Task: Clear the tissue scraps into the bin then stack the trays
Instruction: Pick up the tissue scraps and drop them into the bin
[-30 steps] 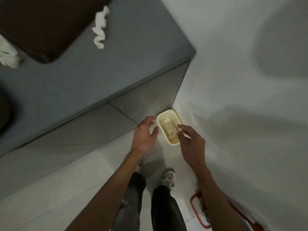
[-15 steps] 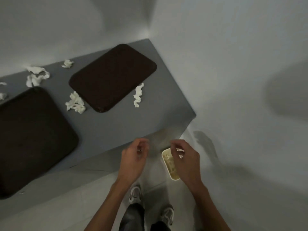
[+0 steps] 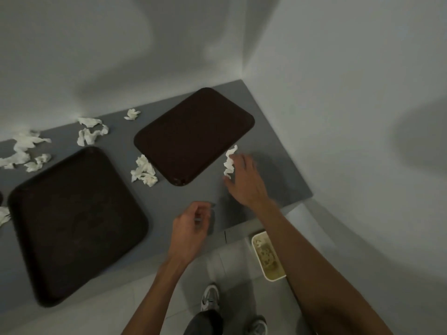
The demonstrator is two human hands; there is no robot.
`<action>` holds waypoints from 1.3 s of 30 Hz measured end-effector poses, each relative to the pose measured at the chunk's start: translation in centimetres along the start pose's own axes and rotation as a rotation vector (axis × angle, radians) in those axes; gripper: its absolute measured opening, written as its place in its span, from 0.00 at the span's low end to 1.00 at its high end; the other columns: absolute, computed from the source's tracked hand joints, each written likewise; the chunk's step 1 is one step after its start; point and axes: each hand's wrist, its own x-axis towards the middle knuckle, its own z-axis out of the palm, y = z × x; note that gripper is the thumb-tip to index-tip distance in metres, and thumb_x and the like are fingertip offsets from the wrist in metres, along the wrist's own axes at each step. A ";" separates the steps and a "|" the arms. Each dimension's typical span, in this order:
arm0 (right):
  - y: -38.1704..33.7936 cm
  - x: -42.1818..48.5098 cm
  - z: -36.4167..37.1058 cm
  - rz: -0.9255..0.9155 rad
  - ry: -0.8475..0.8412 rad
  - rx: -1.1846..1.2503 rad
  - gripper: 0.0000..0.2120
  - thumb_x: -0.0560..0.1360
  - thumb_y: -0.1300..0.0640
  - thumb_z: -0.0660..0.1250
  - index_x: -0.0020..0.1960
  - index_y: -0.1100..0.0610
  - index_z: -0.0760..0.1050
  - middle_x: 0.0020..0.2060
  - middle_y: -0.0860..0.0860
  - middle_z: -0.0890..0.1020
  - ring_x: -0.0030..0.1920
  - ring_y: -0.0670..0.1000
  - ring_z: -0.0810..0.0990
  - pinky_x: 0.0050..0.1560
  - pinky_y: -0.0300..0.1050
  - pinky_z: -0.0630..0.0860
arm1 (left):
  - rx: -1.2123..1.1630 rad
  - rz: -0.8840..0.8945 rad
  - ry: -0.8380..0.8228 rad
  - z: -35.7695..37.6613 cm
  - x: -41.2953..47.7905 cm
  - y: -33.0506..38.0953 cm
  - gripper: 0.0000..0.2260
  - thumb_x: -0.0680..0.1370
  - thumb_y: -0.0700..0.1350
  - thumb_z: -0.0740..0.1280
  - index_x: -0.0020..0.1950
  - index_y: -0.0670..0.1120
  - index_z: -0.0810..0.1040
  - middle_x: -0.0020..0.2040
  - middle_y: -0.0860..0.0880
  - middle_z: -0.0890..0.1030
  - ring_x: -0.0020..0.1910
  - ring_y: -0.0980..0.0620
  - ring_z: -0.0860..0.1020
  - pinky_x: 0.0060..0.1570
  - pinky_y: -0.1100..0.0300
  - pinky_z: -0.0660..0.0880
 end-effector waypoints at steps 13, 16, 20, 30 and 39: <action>3.2 -0.2 3.5 0.008 -0.109 -0.038 0.10 0.79 0.62 0.73 0.60 0.59 0.85 0.62 0.58 0.80 0.62 0.60 0.82 0.68 0.54 0.77 | 0.050 0.050 -0.121 -1.5 2.5 -3.5 0.12 0.80 0.37 0.70 0.58 0.51 0.81 0.50 0.58 0.84 0.49 0.65 0.81 0.48 0.70 0.77; 2.6 -3.5 2.9 0.036 -0.035 -0.034 0.08 0.80 0.61 0.72 0.57 0.60 0.86 0.58 0.59 0.83 0.57 0.61 0.84 0.63 0.51 0.80 | 0.060 0.064 -0.145 0.5 3.2 -3.4 0.10 0.80 0.39 0.70 0.59 0.50 0.81 0.51 0.54 0.84 0.48 0.61 0.81 0.51 0.61 0.80; 2.5 -6.8 1.8 0.079 0.008 -0.026 0.10 0.80 0.62 0.71 0.61 0.58 0.86 0.57 0.58 0.83 0.57 0.59 0.81 0.61 0.48 0.77 | 0.115 0.066 -0.223 3.8 3.5 -2.9 0.13 0.81 0.42 0.68 0.66 0.50 0.79 0.61 0.50 0.81 0.56 0.53 0.81 0.60 0.54 0.79; 8.5 -14.0 -0.4 0.216 0.109 0.132 0.09 0.83 0.60 0.67 0.59 0.55 0.84 0.58 0.54 0.80 0.57 0.52 0.77 0.59 0.28 0.69 | 0.525 0.261 -0.178 12.3 3.4 -1.5 0.24 0.87 0.56 0.54 0.82 0.51 0.60 0.84 0.48 0.58 0.83 0.45 0.52 0.81 0.43 0.55; 19.7 -23.3 6.1 0.403 0.137 0.274 0.07 0.79 0.55 0.74 0.56 0.48 0.80 0.47 0.48 0.82 0.45 0.45 0.82 0.46 0.31 0.76 | 0.759 0.296 0.017 15.2 2.5 -2.1 0.27 0.86 0.62 0.44 0.85 0.58 0.45 0.86 0.51 0.48 0.84 0.46 0.45 0.80 0.40 0.51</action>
